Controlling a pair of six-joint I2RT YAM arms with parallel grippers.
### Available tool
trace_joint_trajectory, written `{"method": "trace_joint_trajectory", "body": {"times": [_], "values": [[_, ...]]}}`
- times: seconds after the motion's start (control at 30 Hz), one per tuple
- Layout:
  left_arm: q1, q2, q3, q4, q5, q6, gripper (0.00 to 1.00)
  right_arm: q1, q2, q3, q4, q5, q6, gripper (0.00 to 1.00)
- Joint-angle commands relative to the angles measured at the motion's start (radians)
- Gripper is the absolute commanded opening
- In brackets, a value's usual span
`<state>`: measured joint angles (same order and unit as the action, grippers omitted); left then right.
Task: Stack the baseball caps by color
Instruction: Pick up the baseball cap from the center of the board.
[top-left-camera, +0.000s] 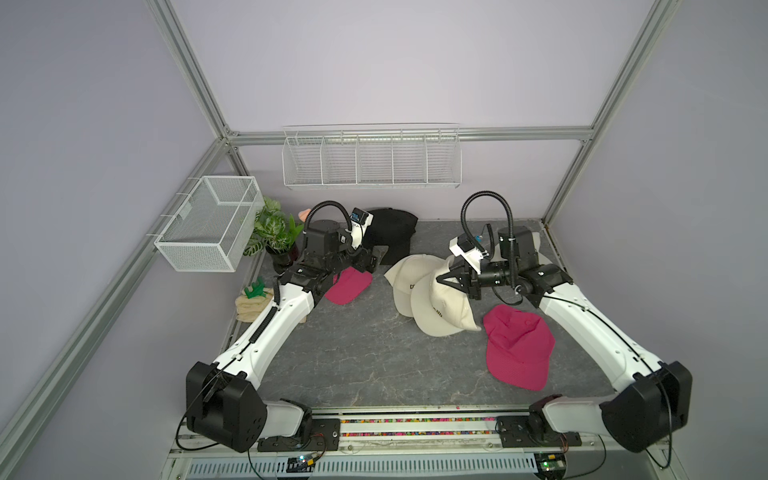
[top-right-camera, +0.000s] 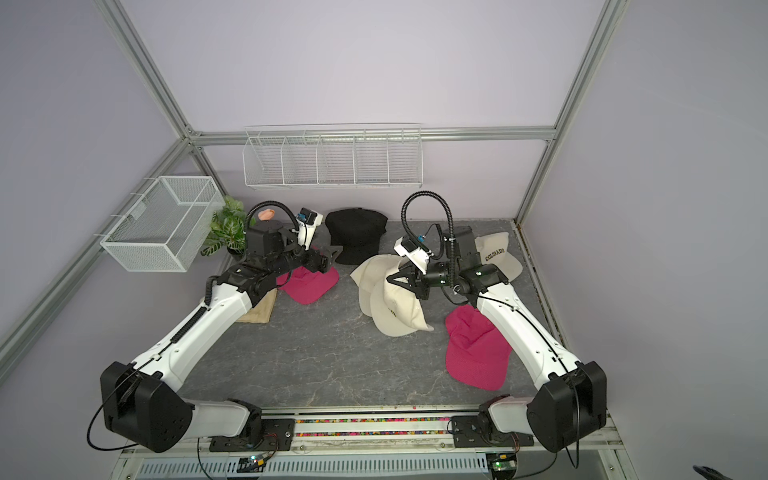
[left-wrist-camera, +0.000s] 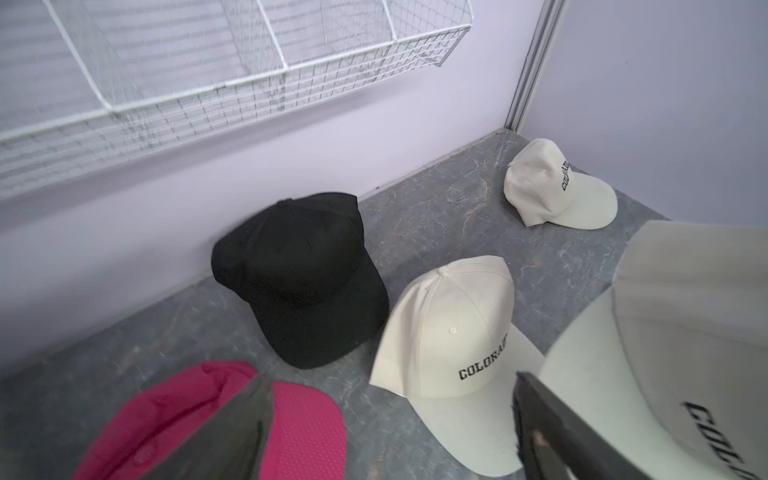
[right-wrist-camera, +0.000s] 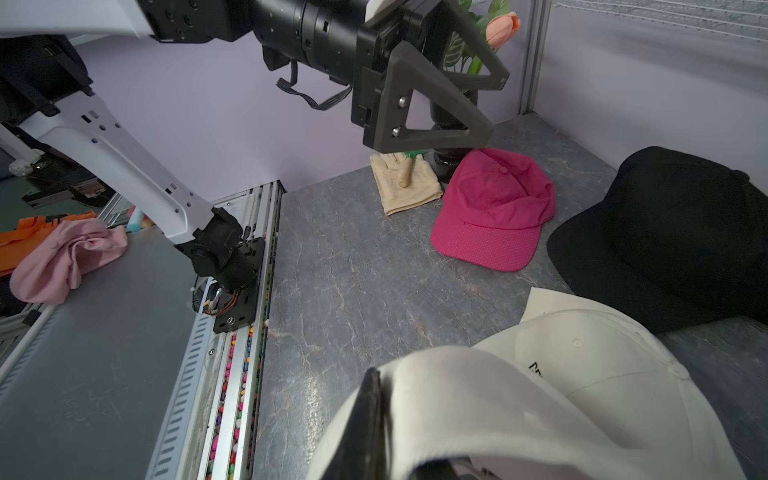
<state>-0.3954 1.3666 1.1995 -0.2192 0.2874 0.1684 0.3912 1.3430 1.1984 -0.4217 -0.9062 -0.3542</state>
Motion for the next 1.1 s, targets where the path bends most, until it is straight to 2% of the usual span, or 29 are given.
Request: {"method": "trace_joint_trajectory", "body": {"times": [0.0, 0.13, 0.23, 0.33, 0.5, 0.73, 0.87, 1.07], "values": [[0.0, -0.002, 0.021, -0.054, 0.004, 0.059, 1.0, 0.017, 0.003, 0.014, -0.08, -0.05, -0.098, 0.08], [-0.016, 0.006, 0.086, -0.177, 0.12, 0.144, 1.0, 0.05, 0.04, 0.044, -0.222, -0.05, -0.243, 0.07], [-0.071, 0.006, 0.107, -0.257, 0.147, 0.247, 1.0, 0.076, 0.066, 0.062, -0.31, -0.039, -0.336, 0.07], [-0.122, 0.008, 0.116, -0.323, 0.219, 0.343, 1.0, 0.097, 0.088, 0.069, -0.355, -0.021, -0.398, 0.07], [-0.132, 0.021, 0.132, -0.422, 0.406, 0.422, 0.99, 0.128, 0.11, 0.067, -0.417, -0.001, -0.518, 0.07], [-0.156, 0.103, 0.217, -0.648, 0.583, 0.577, 1.0, 0.165, 0.112, 0.053, -0.46, 0.003, -0.654, 0.08], [-0.179, 0.159, 0.257, -0.716, 0.578, 0.623, 0.99, 0.183, 0.099, 0.045, -0.473, 0.019, -0.715, 0.08], [-0.218, 0.235, 0.316, -0.769, 0.542, 0.653, 0.86, 0.209, 0.09, 0.051, -0.479, 0.061, -0.761, 0.1]]}}
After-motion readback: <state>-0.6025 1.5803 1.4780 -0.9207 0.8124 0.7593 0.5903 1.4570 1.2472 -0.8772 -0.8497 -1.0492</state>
